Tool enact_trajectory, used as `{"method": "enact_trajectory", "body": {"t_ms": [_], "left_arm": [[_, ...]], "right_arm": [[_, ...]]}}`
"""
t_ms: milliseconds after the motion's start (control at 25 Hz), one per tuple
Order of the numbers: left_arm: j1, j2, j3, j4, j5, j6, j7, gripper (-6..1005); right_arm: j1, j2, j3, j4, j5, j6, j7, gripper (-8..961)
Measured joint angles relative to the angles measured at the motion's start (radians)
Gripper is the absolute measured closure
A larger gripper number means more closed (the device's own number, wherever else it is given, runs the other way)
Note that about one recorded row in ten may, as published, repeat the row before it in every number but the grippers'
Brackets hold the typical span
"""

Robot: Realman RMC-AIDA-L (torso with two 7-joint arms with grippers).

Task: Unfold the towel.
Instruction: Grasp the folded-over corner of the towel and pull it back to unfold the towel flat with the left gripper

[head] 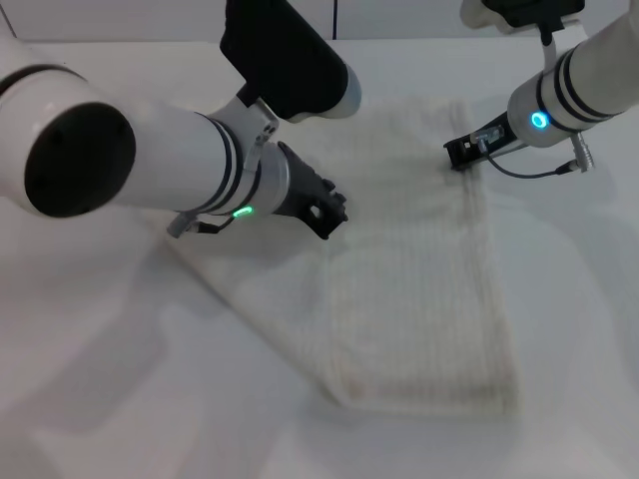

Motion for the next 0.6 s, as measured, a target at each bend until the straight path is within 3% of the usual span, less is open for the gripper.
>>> {"method": "enact_trajectory", "body": {"t_ms": [240, 400, 600], "left_arm": [[-0.016, 0.000, 0.007, 0.054, -0.005, 0.028, 0.000, 893], [-0.042, -0.002, 0.010, 0.130, -0.007, 0.068, 0.001, 670], [-0.064, -0.002, 0.017, 0.186, -0.010, 0.101, 0.001, 495]], "right_arm": [[0.000, 0.000, 0.000, 0.000, 0.000, -0.004, 0.000, 946], [0.001, 0.000, 0.000, 0.000, 0.000, -0.004, 0.000, 946], [0.001, 0.000, 0.000, 0.000, 0.000, -0.004, 0.000, 946]]}}
